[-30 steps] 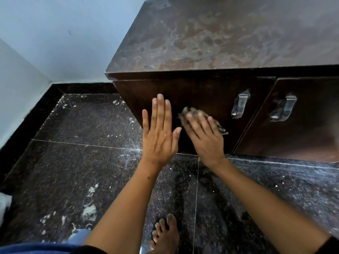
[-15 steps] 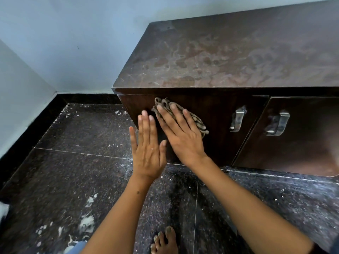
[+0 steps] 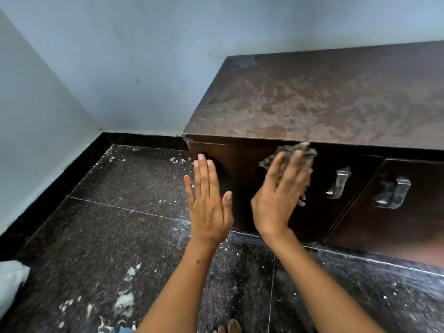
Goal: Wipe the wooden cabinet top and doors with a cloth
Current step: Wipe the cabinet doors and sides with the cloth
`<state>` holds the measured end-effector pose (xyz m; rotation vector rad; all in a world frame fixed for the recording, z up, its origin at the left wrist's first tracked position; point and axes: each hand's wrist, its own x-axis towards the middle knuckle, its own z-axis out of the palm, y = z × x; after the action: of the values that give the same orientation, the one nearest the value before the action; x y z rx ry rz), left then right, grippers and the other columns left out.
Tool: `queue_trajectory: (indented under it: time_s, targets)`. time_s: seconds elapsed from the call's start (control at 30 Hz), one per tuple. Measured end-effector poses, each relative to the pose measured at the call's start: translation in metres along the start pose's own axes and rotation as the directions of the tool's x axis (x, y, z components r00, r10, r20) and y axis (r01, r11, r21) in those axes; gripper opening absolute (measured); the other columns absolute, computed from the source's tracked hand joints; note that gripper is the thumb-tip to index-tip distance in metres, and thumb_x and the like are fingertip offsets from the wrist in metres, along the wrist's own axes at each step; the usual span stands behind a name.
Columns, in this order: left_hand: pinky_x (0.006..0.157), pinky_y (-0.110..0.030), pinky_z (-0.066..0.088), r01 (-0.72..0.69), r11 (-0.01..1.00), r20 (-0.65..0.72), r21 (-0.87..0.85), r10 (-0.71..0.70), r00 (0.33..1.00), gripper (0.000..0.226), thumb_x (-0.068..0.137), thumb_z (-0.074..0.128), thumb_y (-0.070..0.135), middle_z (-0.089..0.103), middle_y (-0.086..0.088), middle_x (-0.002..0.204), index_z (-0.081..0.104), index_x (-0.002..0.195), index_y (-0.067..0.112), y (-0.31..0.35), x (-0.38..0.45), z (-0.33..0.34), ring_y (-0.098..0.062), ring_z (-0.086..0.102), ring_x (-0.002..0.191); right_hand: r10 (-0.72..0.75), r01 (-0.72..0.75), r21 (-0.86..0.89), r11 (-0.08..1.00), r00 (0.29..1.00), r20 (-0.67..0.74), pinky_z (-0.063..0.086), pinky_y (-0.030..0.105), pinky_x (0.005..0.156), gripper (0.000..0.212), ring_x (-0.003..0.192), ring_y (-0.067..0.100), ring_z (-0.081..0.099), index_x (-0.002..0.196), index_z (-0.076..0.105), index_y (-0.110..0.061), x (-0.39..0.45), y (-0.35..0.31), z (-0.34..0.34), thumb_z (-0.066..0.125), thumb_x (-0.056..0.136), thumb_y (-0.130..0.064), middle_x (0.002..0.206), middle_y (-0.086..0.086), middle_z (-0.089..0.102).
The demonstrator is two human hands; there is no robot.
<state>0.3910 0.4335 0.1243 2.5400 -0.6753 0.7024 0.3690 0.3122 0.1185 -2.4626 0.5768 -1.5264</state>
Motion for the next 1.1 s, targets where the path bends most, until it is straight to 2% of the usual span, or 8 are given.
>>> queue_trajectory:
  time_s: [0.13,0.23,0.3,0.43,0.57,0.7,0.87,1.1]
  targets:
    - [0.118,-0.046,-0.001,0.037,0.999,-0.045,-0.005,-0.037,0.998,0.066,0.099,0.006,0.043,0.006,-0.017,0.156,0.011,0.147,-0.002,-0.006,0.001,-0.008,-0.028,0.004,0.146,-0.466,0.476,0.003,0.879,0.858,0.218,0.005,0.039,0.118,0.048,0.144,0.026,0.006,0.147,0.02,-0.014,-0.009,-0.022,0.014,0.022,0.099,-0.017,0.158,0.001,0.004]
    - [0.118,-0.049,0.001,0.041,0.999,-0.037,-0.004,-0.042,0.998,0.066,0.099,0.006,0.044,0.005,-0.017,0.157,0.01,0.147,-0.001,-0.011,-0.004,-0.01,-0.028,0.004,0.147,-0.62,0.643,0.023,0.765,0.727,0.296,0.005,0.034,0.119,0.055,0.143,0.016,0.014,0.149,0.017,-0.016,-0.011,-0.027,0.017,0.032,0.097,-0.026,0.156,-0.006,0.019]
    - [0.118,-0.049,0.0,0.056,0.998,-0.037,-0.003,-0.056,0.998,0.066,0.099,0.006,0.043,0.004,-0.016,0.157,0.01,0.148,-0.002,-0.013,-0.005,-0.01,-0.028,0.003,0.147,-0.566,0.591,-0.025,0.806,0.783,0.258,-0.001,0.035,0.118,0.059,0.145,0.017,0.003,0.148,0.02,-0.015,-0.012,-0.013,0.013,0.036,0.092,-0.018,0.158,-0.002,0.006]
    - [0.118,-0.046,-0.004,0.081,0.997,-0.049,-0.001,-0.081,0.996,0.066,0.099,0.006,0.042,0.002,-0.014,0.159,0.01,0.149,-0.001,-0.015,-0.001,-0.01,-0.027,0.001,0.147,-0.177,0.177,-0.004,0.984,0.984,0.018,0.0,0.042,0.118,0.086,0.145,0.022,-0.013,0.151,0.001,-0.016,-0.011,0.018,-0.002,0.043,0.079,0.003,0.157,0.0,-0.02]
    - [0.118,-0.045,-0.005,0.117,0.992,-0.097,-0.048,-0.121,0.988,0.064,0.099,0.007,0.039,0.0,-0.012,0.159,0.01,0.15,0.0,-0.013,0.003,-0.008,-0.027,0.001,0.147,-0.082,0.083,0.03,0.996,0.996,-0.034,0.003,0.047,0.117,0.085,0.144,0.027,-0.016,0.151,-0.003,-0.013,-0.003,-0.002,0.003,0.043,0.082,0.006,0.156,0.001,-0.023]
    - [0.118,-0.044,-0.007,0.148,0.985,-0.15,-0.092,-0.161,0.976,0.064,0.099,0.007,0.039,0.001,-0.012,0.159,0.01,0.149,0.001,-0.015,0.008,-0.01,-0.027,0.001,0.147,-0.206,0.208,-0.044,0.977,0.977,0.049,0.003,0.046,0.116,0.048,0.144,0.029,-0.015,0.146,0.02,-0.008,-0.002,-0.022,0.016,0.023,0.098,-0.007,0.157,0.006,-0.019]
    - [0.118,-0.042,-0.008,0.168,0.982,-0.183,-0.09,-0.183,0.966,0.065,0.099,0.006,0.042,0.003,-0.013,0.157,0.01,0.148,-0.001,-0.015,0.01,-0.014,-0.026,0.001,0.147,-0.657,0.662,0.041,0.749,0.733,0.176,0.018,0.034,0.117,0.047,0.141,0.016,0.029,0.145,0.033,-0.017,0.012,-0.057,0.03,0.029,0.099,-0.024,0.152,-0.006,0.031]
    - [0.118,-0.045,-0.007,0.136,0.988,-0.189,-0.073,-0.147,0.971,0.065,0.098,0.007,0.04,0.002,-0.014,0.157,0.009,0.148,-0.001,-0.006,0.013,-0.016,-0.027,0.001,0.147,-0.729,0.853,0.008,0.522,0.441,0.523,0.014,0.033,0.117,0.058,0.142,0.013,0.024,0.147,0.024,-0.021,-0.014,-0.031,0.029,0.012,0.091,-0.024,0.153,-0.011,0.026]
